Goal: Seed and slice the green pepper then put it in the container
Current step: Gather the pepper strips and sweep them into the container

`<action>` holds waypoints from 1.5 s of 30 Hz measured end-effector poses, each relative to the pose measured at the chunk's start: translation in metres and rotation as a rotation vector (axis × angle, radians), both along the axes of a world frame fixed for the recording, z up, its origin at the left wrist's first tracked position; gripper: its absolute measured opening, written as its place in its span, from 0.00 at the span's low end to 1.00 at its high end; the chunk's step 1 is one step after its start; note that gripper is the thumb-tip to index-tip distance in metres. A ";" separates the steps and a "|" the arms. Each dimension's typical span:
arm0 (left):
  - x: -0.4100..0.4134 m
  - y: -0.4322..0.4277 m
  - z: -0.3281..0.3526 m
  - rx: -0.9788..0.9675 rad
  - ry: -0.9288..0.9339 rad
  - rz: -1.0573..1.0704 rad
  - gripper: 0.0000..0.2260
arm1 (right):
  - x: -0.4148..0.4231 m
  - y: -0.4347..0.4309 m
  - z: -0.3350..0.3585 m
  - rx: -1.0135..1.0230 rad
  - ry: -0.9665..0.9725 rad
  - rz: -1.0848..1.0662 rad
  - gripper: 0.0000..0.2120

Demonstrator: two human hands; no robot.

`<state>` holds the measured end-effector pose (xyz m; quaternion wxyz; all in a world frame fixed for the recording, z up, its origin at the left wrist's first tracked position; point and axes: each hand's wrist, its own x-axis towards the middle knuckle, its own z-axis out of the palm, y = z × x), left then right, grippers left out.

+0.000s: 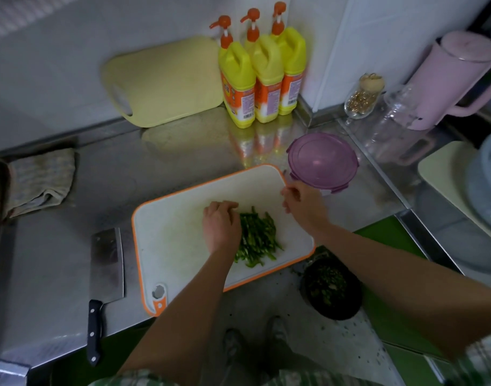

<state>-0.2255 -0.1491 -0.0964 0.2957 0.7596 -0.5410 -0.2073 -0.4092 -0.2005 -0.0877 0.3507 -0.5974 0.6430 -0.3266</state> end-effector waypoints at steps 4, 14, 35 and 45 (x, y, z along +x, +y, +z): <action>-0.027 -0.023 0.017 0.067 0.097 -0.114 0.12 | -0.021 -0.012 0.015 0.632 -0.366 -0.245 0.19; -0.060 -0.053 0.024 0.238 0.244 -0.099 0.11 | -0.062 -0.034 0.009 0.597 -0.781 -0.731 0.28; -0.048 -0.045 0.045 0.195 1.080 0.384 0.31 | -0.008 -0.007 0.038 0.548 -0.774 -0.203 0.15; -0.019 -0.011 0.053 0.140 1.133 0.467 0.29 | 0.024 0.025 0.048 0.461 -0.769 -0.132 0.11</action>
